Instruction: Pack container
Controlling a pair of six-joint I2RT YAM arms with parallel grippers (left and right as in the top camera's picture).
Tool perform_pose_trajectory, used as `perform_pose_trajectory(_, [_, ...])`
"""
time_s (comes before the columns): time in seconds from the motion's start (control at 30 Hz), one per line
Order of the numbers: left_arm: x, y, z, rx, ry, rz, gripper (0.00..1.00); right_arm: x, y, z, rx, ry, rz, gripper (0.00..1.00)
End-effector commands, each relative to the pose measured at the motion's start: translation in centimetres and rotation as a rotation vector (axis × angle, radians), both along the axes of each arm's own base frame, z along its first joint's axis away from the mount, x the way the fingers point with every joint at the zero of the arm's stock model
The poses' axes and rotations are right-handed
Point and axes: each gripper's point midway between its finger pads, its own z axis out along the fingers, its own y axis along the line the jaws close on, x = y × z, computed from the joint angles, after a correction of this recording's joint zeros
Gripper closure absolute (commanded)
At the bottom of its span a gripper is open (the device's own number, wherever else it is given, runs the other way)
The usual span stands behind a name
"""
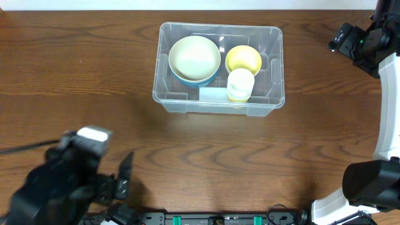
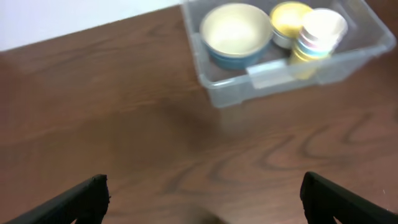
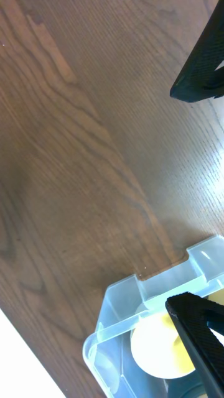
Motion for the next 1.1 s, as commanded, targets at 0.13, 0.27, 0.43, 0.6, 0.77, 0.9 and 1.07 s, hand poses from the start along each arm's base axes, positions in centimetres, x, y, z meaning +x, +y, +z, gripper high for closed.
perform_pose_trajectory(0.13, [-2.7, 4.0, 0.7, -0.1, -0.164, 0.229, 0.02, -0.1, -0.2, 1.1, -0.004, -0.029, -0.013, 0.01])
perform_pose_trajectory(0.27, [-2.7, 4.1, -1.2, -0.155, -0.256, 0.263, 0.02, -0.1, -0.2, 1.1, -0.004, -0.029, -0.013, 0.01])
perform_pose_trajectory(0.43, [0.7, 3.9, -3.0, -0.207, -0.453, 0.298, 0.02, -0.1, -0.2, 1.1, -0.004, -0.029, -0.013, 0.01])
perform_pose_trajectory(0.6, [5.5, 2.3, -4.4, -0.241, -0.614, 0.228, 0.02, -0.1, -0.2, 1.1, -0.004, -0.029, -0.013, 0.01])
perform_pose_trajectory(0.77, [8.7, 1.0, -6.0, -0.257, -0.751, 0.163, 0.02, -0.1, -0.2, 1.1, -0.004, -0.029, -0.013, 0.01])
perform_pose_trajectory(0.9, [9.8, 1.1, -8.2, -0.256, -0.778, 0.163, 0.02, -0.1, -0.2, 1.1, -0.004, -0.029, -0.013, 0.01])
perform_pose_trajectory(1.07, [10.0, 1.5, -10.3, -0.23, -0.774, 0.178, 0.02, -0.1, -0.2, 1.1, -0.004, -0.028, -0.013, 0.01])
